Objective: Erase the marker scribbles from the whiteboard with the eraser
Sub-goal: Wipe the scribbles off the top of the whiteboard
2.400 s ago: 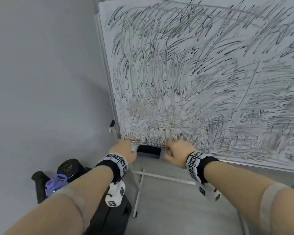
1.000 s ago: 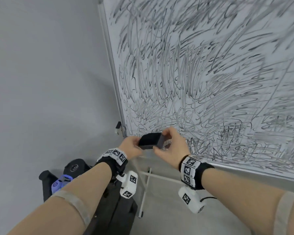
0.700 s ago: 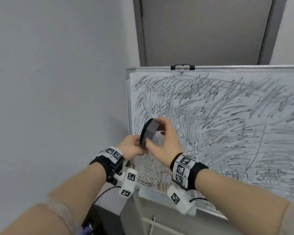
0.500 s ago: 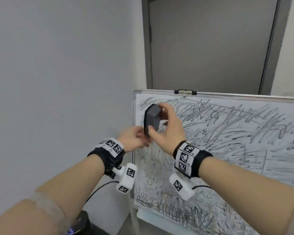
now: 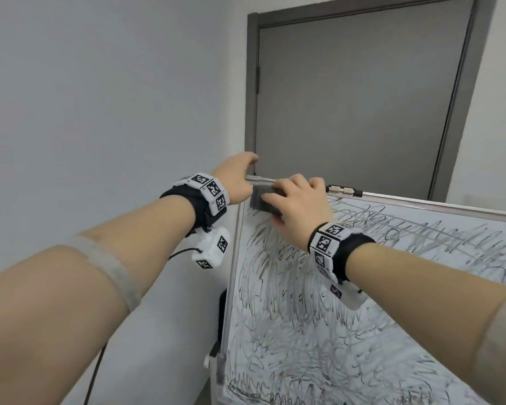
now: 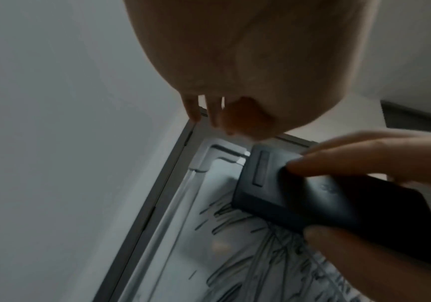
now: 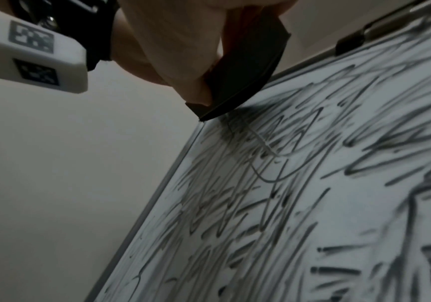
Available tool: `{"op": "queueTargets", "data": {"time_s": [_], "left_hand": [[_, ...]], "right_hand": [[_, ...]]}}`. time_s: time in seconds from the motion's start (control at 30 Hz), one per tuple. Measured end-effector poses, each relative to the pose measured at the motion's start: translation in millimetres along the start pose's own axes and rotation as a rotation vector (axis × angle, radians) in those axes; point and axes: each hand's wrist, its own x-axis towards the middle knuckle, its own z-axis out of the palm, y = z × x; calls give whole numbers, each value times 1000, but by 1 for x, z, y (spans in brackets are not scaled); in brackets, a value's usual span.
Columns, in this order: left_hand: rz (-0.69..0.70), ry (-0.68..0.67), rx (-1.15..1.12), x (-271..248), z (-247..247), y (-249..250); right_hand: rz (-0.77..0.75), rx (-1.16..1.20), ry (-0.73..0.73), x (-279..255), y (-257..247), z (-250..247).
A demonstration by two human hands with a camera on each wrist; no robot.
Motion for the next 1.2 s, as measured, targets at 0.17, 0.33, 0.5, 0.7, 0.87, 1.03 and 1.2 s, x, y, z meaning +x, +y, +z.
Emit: {"op": "queueTargets", "data": {"time_s": [0.17, 0.33, 0.5, 0.7, 0.87, 1.03, 1.2], "left_hand": [[120, -100, 117, 10, 18, -12], [183, -83, 136, 12, 17, -21], [187, -50, 121, 10, 16, -24], [187, -37, 172, 11, 16, -24], [197, -34, 189, 9, 19, -19], [172, -52, 198, 8, 14, -18], [171, -40, 223, 7, 17, -16]], "right_hand": [[19, -47, -36, 3, -3, 13], [-187, -61, -99, -1, -4, 19], [-49, -71, -51, 19, -2, 12], [-90, -67, -104, 11, -12, 21], [-145, -76, -150, 1, -23, 24], [-83, -76, -94, 6, -18, 19], [-9, -53, -58, -2, -5, 11]]}}
